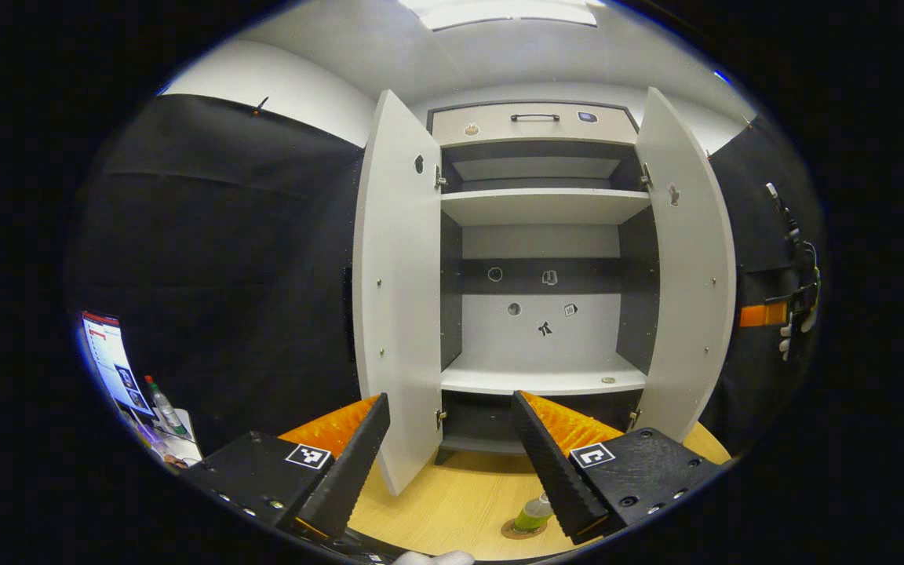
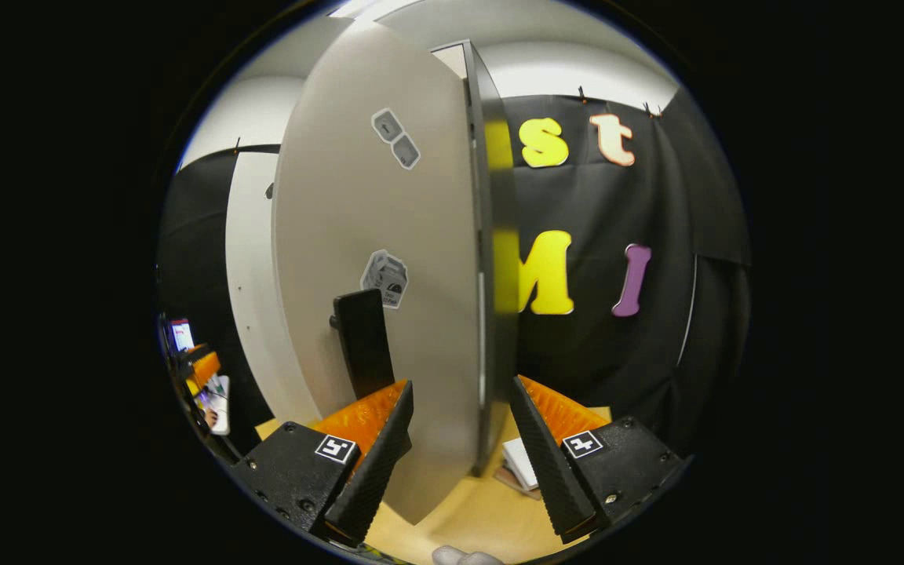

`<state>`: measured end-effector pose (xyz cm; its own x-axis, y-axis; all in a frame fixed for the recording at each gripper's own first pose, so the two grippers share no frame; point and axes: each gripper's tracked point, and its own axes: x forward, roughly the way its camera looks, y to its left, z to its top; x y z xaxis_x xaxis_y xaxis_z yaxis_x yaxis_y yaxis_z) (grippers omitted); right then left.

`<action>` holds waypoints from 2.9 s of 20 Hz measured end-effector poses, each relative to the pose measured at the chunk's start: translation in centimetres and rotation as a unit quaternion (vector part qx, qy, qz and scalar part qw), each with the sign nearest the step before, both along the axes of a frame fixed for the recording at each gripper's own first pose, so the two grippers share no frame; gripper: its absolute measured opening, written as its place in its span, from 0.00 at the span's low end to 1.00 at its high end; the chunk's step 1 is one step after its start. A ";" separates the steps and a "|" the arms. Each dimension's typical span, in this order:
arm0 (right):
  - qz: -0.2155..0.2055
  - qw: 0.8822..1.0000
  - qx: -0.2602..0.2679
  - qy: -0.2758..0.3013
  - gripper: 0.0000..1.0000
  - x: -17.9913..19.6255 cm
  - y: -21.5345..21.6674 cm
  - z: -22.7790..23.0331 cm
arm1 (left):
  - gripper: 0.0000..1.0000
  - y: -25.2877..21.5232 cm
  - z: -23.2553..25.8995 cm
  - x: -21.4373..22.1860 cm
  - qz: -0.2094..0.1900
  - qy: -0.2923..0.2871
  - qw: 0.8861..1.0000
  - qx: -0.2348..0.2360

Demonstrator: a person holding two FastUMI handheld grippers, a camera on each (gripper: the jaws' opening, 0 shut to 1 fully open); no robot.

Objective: Grasp the bottle in the cabinet with the left hand and place it on the coaster, then close the right door with the right hand and the left door with the left hand.

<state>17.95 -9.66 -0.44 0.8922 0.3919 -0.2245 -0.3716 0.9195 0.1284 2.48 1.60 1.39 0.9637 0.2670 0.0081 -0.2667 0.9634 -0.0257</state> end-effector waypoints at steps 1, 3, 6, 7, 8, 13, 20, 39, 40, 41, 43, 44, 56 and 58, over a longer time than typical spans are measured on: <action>0.004 1.000 -0.007 -0.005 0.78 0.4 0.4 0.1 | 0.95 -0.2 0.2 -0.1 -0.001 -0.002 1.000 -0.001; 0.012 1.000 -0.016 -0.011 0.78 1.1 1.4 -0.1 | 0.95 -0.3 0.2 -0.3 0.009 0.001 1.000 0.001; 0.036 0.999 -0.006 -0.012 0.78 1.3 3.6 -0.2 | 0.95 -1.2 0.3 -1.3 0.025 0.001 1.000 0.000; 0.046 0.999 -0.004 -0.013 0.78 1.5 4.3 -0.2 | 0.95 -1.3 0.3 -1.6 0.031 0.002 1.000 -0.001; 0.057 0.998 -0.003 -0.016 0.78 1.7 5.2 -0.1 | 0.95 -1.3 0.1 -1.9 0.038 0.003 0.999 0.000; 0.127 0.991 -0.005 -0.039 0.78 1.5 9.9 -0.3 | 0.95 -1.6 -0.1 -3.4 0.061 0.007 0.998 0.007; 0.146 0.988 -0.011 -0.054 0.83 -0.5 10.1 -0.5 | 0.95 -2.0 -0.4 -3.7 0.048 0.001 0.999 -0.003; -0.092 0.995 -0.021 -0.012 0.82 -8.0 4.7 -1.5 | 0.95 24.1 2.5 6.7 0.029 -0.026 0.999 0.015; -0.103 0.994 -0.019 -0.013 0.82 -8.8 4.9 -1.5 | 0.95 25.0 2.4 7.8 0.025 -0.026 0.999 0.015; -0.115 0.993 -0.015 -0.011 0.82 -9.6 4.9 -1.6 | 0.94 25.6 2.3 8.8 0.018 -0.024 0.999 0.012; -0.137 0.991 -0.003 -0.003 0.82 -11.0 5.0 -1.8 | 0.94 26.1 2.2 10.6 0.004 -0.022 1.000 0.013; -0.145 0.989 0.004 -0.001 0.82 -11.6 5.2 -1.9 | 0.94 26.4 2.2 11.5 0.000 -0.022 1.000 0.015; -0.165 0.986 -0.001 0.010 0.82 -14.4 5.0 -2.1 | 0.87 24.3 3.8 13.5 -0.005 -0.036 0.994 0.104; -0.163 0.987 -0.012 0.010 0.82 -14.4 4.6 -2.0 | 0.83 23.1 3.7 13.4 -0.013 -0.036 0.995 0.089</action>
<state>3.59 -5.03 -2.46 0.9654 0.0797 -0.2482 -0.0539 0.9926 0.1091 15.89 24.69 5.13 0.9655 0.2300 0.1219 -0.2450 0.9611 0.1273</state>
